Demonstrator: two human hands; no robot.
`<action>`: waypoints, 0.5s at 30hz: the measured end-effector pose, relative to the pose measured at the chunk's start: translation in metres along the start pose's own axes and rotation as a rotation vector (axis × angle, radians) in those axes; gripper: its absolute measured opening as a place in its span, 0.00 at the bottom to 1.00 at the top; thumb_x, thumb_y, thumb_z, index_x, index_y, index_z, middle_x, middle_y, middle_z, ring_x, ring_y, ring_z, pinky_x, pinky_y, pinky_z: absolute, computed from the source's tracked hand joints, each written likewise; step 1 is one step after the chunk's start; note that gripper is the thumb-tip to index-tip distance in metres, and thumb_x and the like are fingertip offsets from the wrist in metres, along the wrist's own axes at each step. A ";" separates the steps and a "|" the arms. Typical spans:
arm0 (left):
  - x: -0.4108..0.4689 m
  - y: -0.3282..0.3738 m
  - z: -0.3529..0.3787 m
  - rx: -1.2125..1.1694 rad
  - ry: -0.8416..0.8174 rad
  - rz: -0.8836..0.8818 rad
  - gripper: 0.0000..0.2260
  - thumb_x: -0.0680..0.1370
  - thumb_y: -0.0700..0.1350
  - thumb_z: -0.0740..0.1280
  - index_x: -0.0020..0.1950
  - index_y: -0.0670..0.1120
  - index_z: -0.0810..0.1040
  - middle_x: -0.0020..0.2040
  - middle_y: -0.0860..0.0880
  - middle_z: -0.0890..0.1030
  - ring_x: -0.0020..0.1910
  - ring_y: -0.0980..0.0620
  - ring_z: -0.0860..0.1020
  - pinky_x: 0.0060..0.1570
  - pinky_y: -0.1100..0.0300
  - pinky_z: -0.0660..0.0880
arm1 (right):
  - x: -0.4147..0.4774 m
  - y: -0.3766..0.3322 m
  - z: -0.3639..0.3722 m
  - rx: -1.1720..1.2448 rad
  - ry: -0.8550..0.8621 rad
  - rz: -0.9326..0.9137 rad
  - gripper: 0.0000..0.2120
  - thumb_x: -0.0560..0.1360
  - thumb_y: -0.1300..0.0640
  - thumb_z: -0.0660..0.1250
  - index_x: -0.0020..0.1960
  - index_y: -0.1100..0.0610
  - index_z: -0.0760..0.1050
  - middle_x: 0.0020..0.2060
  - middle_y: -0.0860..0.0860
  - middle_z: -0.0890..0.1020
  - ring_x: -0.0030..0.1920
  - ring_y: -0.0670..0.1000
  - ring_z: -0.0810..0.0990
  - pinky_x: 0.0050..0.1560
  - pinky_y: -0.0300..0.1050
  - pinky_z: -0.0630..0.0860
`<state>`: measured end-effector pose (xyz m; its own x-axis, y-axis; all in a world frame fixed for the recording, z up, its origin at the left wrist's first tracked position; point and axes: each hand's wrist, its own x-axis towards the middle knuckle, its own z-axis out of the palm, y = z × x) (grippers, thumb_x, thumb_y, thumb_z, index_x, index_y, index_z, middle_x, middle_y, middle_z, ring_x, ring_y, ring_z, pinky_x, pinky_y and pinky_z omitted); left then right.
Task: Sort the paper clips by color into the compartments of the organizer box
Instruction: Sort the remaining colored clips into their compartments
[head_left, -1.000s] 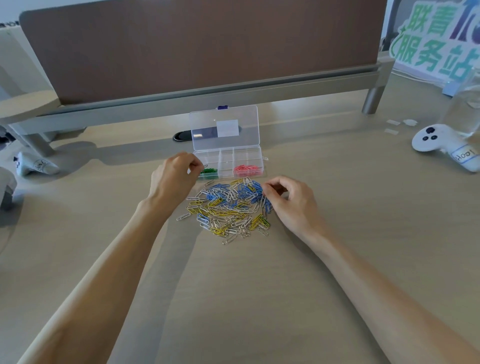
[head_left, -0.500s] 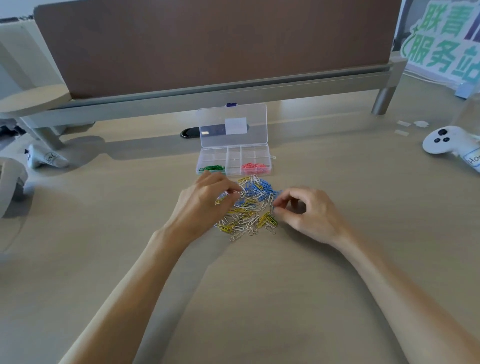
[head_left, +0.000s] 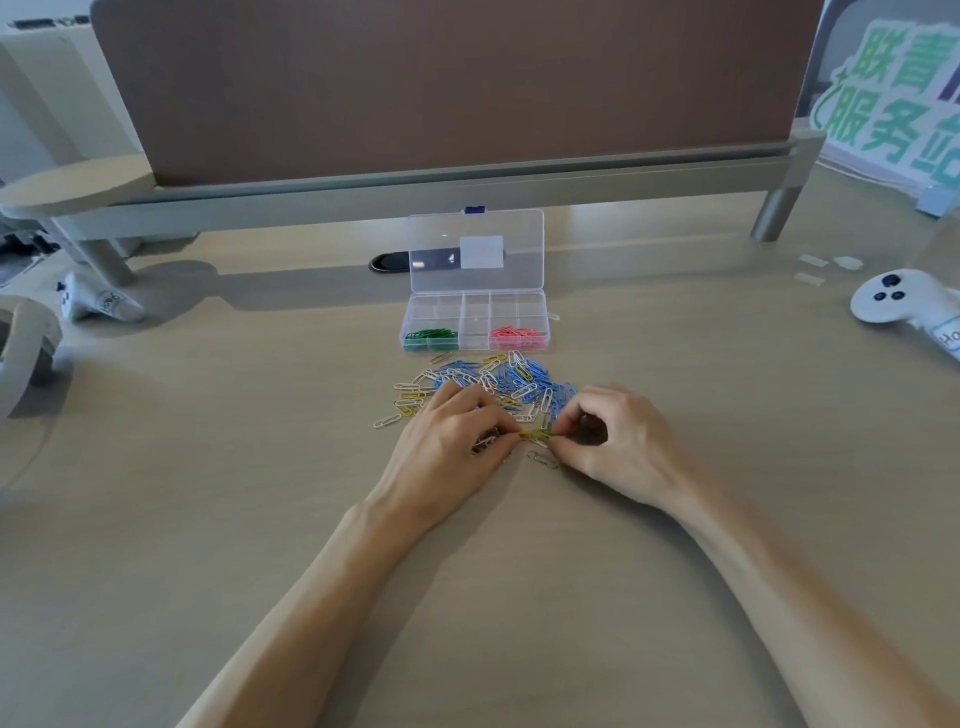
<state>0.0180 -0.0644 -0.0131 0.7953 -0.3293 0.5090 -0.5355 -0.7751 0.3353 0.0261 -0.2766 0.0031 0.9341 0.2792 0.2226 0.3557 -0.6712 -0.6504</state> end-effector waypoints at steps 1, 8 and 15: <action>-0.001 -0.001 -0.001 0.004 0.014 -0.018 0.05 0.75 0.49 0.69 0.48 0.51 0.83 0.46 0.56 0.78 0.48 0.53 0.71 0.42 0.56 0.74 | -0.001 0.000 0.000 0.006 0.011 0.010 0.06 0.67 0.54 0.73 0.36 0.46 0.76 0.37 0.43 0.79 0.44 0.41 0.75 0.42 0.34 0.69; 0.000 0.005 -0.002 -0.060 0.040 -0.073 0.10 0.76 0.53 0.69 0.55 0.52 0.83 0.47 0.57 0.78 0.49 0.55 0.72 0.46 0.63 0.71 | -0.002 -0.005 0.000 0.054 0.064 -0.022 0.08 0.69 0.56 0.74 0.37 0.43 0.77 0.37 0.43 0.78 0.41 0.43 0.76 0.41 0.31 0.69; 0.004 0.009 -0.003 -0.195 0.000 -0.080 0.04 0.76 0.49 0.70 0.48 0.51 0.82 0.44 0.59 0.79 0.45 0.58 0.70 0.46 0.64 0.69 | -0.003 -0.014 0.000 0.108 0.097 -0.085 0.06 0.68 0.56 0.77 0.40 0.49 0.81 0.36 0.42 0.78 0.42 0.44 0.76 0.41 0.29 0.67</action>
<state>0.0159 -0.0709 -0.0058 0.8376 -0.2706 0.4746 -0.5152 -0.6801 0.5215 0.0179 -0.2679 0.0111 0.9012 0.2608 0.3461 0.4331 -0.5685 -0.6994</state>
